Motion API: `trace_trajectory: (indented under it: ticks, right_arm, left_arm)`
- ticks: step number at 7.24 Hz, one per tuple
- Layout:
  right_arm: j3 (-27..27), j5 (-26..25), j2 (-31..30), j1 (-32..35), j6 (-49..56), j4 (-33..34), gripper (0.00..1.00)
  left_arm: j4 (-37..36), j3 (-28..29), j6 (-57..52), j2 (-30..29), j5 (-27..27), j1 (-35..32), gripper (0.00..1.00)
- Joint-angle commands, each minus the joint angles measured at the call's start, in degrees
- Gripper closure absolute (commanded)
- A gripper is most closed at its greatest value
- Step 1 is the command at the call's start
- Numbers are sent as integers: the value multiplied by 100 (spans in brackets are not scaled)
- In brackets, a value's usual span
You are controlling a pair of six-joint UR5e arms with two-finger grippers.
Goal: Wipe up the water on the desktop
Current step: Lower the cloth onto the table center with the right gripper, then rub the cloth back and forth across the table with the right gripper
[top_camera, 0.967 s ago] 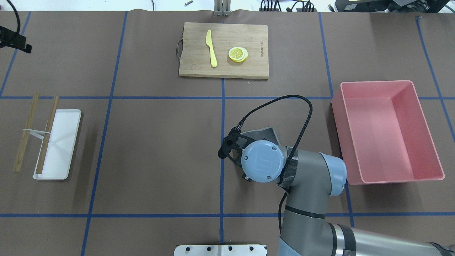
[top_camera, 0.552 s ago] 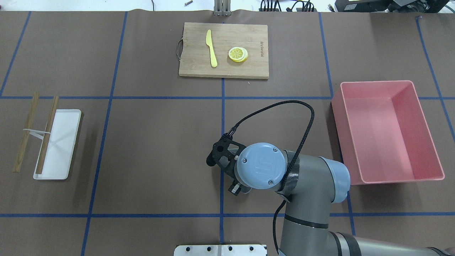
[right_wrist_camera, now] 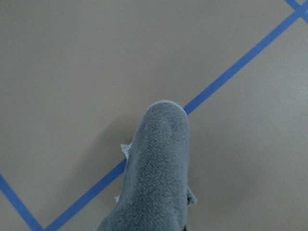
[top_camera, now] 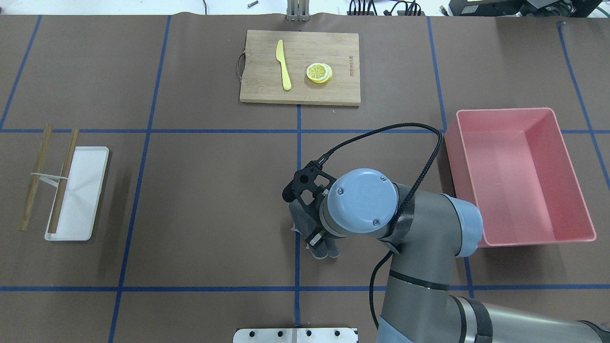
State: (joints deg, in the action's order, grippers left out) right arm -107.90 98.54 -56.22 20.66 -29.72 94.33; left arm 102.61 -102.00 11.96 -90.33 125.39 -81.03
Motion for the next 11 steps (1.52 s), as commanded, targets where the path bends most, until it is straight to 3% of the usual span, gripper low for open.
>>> trace_trajectory:
  ticks: [1, 5, 8, 11]
  right_arm:
    - [513, 7, 14, 428, -25, -2, 100]
    - [1506, 357, -3, 1297, 115, -2, 100]
    - [1894, 727, -3, 2080, 799, -2, 100]
    - [1940, 780, 32, 2135, 836, -11, 100]
  left_arm:
    - [-4, 4, 51, -11, 3, 0, 1]
    - [-4, 22, 52, -55, 3, 17, 1]
    - [-13, 66, 52, -73, 3, 17, 1]
    - [-13, 144, 52, -99, 3, 17, 1]
